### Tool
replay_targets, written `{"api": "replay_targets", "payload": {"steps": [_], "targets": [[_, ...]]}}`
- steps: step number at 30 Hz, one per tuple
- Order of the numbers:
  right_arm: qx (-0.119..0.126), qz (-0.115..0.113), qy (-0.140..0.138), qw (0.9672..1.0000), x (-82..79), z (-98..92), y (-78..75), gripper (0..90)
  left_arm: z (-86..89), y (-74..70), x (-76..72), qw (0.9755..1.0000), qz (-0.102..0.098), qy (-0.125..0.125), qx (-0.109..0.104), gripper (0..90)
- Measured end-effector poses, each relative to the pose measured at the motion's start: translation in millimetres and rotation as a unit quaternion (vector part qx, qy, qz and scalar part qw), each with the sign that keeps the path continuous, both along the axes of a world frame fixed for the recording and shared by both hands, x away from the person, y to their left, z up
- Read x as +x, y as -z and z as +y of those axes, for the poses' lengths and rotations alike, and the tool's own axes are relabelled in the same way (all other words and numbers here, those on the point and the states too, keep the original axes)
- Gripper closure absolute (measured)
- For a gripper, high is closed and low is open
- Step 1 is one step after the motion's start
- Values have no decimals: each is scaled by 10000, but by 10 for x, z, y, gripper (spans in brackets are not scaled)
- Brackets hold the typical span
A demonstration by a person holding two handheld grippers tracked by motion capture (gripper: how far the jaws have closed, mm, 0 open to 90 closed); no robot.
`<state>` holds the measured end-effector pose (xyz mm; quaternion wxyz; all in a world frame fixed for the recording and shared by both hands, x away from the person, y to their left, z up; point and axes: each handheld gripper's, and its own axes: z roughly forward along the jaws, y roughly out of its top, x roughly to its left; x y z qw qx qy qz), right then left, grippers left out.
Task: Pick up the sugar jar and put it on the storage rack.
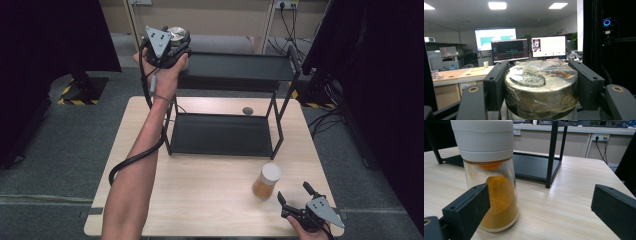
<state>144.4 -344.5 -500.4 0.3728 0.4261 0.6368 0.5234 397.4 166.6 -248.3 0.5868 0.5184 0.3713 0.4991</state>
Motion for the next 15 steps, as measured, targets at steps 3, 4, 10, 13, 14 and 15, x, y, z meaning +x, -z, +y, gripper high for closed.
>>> {"api": "replay_targets", "payload": {"steps": [3, 4, 10, 13, 14, 15], "targets": [[0, 0, -3, 10000, -1, -1, 0, 24, -20, 16, 35, 10000, 42, -40, 51, 350], [7, 0, -3, 10000, -2, -3, 1, 24, -23, 22, 46, 10000, 76, -33, 22, 350], [-2, 2, -18, 10000, -1, -5, -1, 24, -34, 15, 78, 9999, 148, -43, -58, 349], [-6, 2, -17, 10000, -3, -3, -1, 24, -32, 13, 89, 9999, 157, -38, -44, 348], [-7, 4, -19, 10000, -3, -3, -2, 24, -26, 1, 94, 9998, 191, -9, -38, 347], [-11, 4, -19, 10000, -2, -2, -2, 23, -26, -4, 98, 9997, 222, 7, -59, 346]]}}
